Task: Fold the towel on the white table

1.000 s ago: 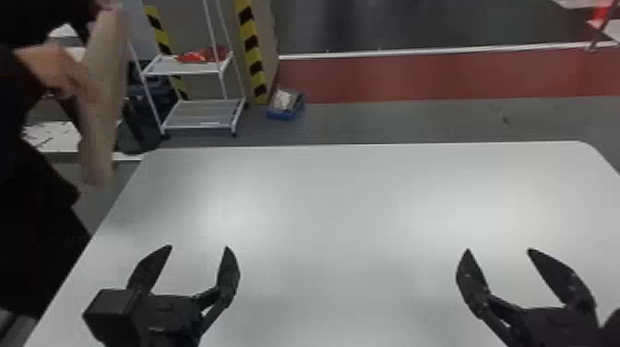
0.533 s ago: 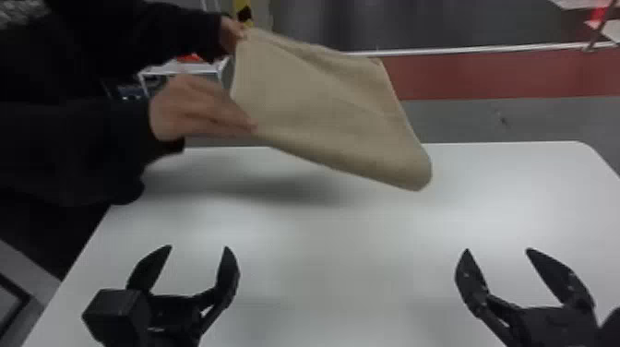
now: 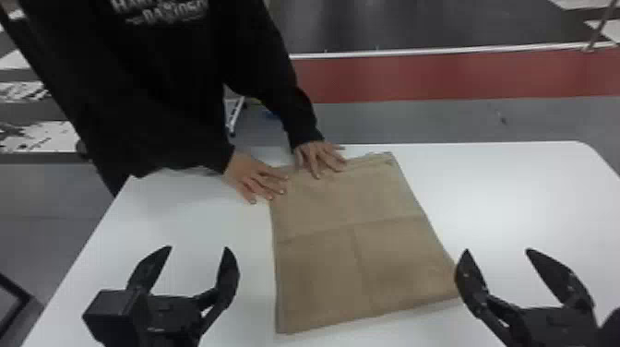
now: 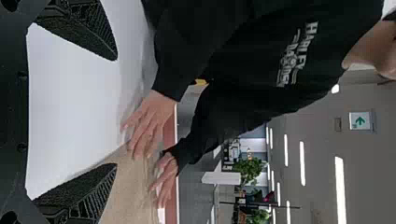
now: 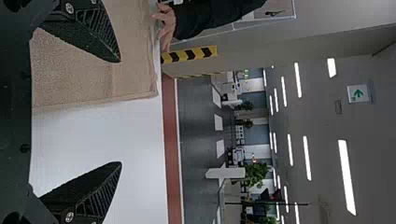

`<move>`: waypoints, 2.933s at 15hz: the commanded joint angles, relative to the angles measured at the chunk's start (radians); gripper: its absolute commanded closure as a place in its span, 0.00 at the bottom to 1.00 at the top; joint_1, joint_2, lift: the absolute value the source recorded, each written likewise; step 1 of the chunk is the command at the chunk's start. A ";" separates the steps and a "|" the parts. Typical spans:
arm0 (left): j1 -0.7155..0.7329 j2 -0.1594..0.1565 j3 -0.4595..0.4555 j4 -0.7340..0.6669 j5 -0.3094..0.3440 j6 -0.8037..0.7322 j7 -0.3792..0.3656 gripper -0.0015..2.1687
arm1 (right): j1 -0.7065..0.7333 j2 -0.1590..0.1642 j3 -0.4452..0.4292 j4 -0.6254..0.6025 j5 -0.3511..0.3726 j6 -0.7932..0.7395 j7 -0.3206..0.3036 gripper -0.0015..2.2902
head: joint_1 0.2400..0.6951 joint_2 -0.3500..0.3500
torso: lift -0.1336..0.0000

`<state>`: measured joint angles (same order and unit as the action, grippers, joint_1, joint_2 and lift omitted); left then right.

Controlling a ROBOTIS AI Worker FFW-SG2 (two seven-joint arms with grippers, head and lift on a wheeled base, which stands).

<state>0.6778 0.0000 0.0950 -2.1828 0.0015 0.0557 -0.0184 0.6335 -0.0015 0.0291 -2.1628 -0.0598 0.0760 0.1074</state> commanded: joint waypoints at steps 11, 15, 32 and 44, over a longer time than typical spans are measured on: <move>-0.001 -0.003 -0.008 0.002 -0.002 -0.001 0.000 0.03 | 0.002 0.002 -0.002 -0.002 -0.005 0.000 0.000 0.05 | 1.00 0.67 | 0.06; -0.001 -0.003 -0.008 0.000 -0.002 -0.001 0.000 0.03 | 0.000 0.002 -0.002 -0.002 -0.006 0.000 0.000 0.05 | 1.00 0.67 | 0.06; 0.002 -0.003 -0.020 -0.008 -0.011 0.017 0.000 0.03 | -0.075 0.002 -0.023 0.040 -0.015 0.086 0.002 0.05 | 1.00 0.64 | 0.06; -0.056 -0.003 -0.038 0.017 -0.011 0.106 -0.006 0.03 | -0.703 0.002 0.026 0.557 -0.021 0.457 0.101 0.04 | 1.00 0.66 | 0.06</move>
<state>0.6285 0.0000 0.0568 -2.1765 -0.0092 0.1542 -0.0245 0.0041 -0.0015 0.0440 -1.6857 -0.0788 0.5268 0.2008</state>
